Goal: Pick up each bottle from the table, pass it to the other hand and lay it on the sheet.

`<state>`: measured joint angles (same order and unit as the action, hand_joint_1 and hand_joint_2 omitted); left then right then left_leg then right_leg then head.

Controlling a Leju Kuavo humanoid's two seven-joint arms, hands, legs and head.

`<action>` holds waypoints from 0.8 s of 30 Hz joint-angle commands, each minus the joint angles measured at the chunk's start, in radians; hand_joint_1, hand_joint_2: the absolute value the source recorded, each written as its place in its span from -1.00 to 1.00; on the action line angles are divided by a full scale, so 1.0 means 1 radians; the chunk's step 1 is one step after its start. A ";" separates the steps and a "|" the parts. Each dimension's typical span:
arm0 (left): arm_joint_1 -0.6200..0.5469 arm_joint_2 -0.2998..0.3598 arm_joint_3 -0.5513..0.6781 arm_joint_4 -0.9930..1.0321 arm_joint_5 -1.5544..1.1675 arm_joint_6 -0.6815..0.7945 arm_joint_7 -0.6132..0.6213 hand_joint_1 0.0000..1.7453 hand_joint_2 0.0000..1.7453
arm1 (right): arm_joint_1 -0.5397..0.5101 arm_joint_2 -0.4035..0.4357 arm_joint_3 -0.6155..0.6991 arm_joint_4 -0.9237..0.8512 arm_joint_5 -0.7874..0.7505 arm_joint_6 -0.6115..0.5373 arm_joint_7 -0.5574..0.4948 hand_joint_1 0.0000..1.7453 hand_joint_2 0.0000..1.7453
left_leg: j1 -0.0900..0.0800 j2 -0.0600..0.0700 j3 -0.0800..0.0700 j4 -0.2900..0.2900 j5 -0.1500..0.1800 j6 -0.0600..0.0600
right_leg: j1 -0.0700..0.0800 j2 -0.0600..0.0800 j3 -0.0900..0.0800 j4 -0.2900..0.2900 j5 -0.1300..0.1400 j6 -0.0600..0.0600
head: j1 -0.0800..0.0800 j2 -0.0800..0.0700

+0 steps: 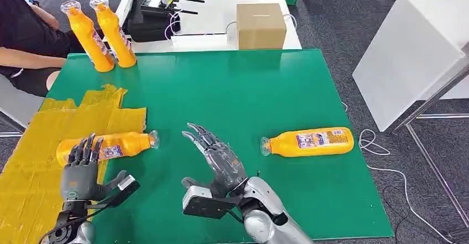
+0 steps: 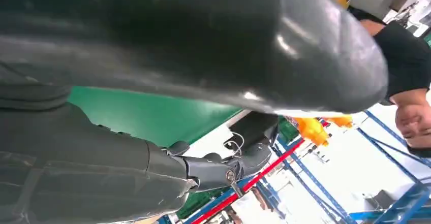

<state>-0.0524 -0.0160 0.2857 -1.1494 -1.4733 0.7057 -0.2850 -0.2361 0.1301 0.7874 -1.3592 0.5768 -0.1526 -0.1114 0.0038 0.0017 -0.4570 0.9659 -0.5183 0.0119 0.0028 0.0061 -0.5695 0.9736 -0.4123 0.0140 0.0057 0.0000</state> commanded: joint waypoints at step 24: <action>0.213 -0.294 -0.032 -0.598 1.251 -0.703 -0.216 -1.00 -1.00 | 0.347 -0.245 -0.581 -0.246 0.474 -0.043 0.207 -1.00 1.00 | -0.001 -0.010 0.000 0.001 -0.001 0.002 | 0.000 -0.010 0.003 -0.003 -0.003 0.003 | 0.000 0.000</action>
<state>0.0047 -0.1748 0.4005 -1.4034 -0.3157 0.1689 -0.5693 -0.0943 0.0451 0.6602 -1.4414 0.9423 -0.2541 0.0579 0.0022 -0.0011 -0.4566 0.9663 -0.5188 0.0120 0.0027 0.0036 -0.5700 0.9725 -0.4127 0.0144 0.0053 0.0000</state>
